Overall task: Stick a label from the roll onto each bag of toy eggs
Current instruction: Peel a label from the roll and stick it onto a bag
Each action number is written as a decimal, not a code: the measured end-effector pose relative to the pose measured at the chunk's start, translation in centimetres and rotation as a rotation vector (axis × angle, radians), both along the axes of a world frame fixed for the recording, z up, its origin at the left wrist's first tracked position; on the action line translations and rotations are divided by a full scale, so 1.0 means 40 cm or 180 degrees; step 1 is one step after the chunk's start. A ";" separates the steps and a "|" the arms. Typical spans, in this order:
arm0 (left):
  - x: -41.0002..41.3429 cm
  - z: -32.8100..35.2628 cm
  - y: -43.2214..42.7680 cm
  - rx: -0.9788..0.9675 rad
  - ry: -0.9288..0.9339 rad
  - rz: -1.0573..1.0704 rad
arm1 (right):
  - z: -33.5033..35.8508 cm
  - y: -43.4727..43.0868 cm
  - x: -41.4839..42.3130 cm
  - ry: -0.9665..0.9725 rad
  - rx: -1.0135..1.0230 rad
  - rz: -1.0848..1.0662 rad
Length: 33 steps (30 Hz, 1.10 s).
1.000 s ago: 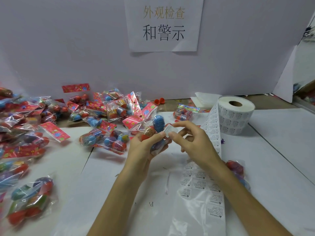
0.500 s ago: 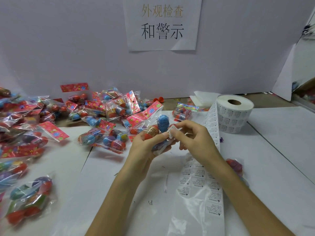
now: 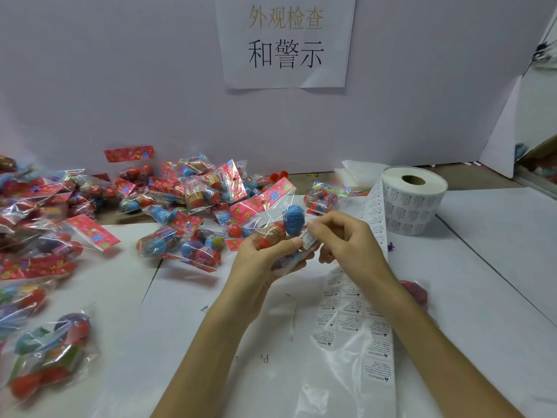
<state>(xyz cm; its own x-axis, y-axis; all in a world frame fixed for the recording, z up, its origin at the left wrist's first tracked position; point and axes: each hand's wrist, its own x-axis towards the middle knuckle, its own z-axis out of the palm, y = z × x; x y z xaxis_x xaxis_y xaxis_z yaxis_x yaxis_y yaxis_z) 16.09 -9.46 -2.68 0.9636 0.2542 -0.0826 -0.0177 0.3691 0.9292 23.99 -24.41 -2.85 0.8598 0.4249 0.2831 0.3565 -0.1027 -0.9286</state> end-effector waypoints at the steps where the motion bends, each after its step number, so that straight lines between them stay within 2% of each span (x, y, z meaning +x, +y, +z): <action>1: -0.001 -0.001 0.002 0.0020 -0.0023 -0.0011 | -0.003 0.002 -0.002 -0.0025 -0.0087 0.0004; 3: -0.002 -0.001 0.003 0.0046 -0.0041 -0.0002 | -0.004 0.004 -0.004 -0.0082 -0.0191 -0.0043; 8: 0.000 -0.004 -0.004 0.0052 -0.0045 0.0010 | 0.003 0.001 -0.002 0.0044 0.0021 -0.0047; 15: -0.001 -0.009 0.003 0.0078 -0.0121 0.0025 | -0.005 0.007 -0.004 -0.0057 -0.0165 -0.0037; 25: -0.004 -0.008 -0.015 0.0247 -0.0307 0.0059 | -0.007 0.003 0.003 0.0120 0.0144 -0.0078; 33: 0.004 -0.017 -0.013 0.0277 -0.0173 0.0254 | -0.007 0.004 0.004 0.0147 0.0119 -0.0079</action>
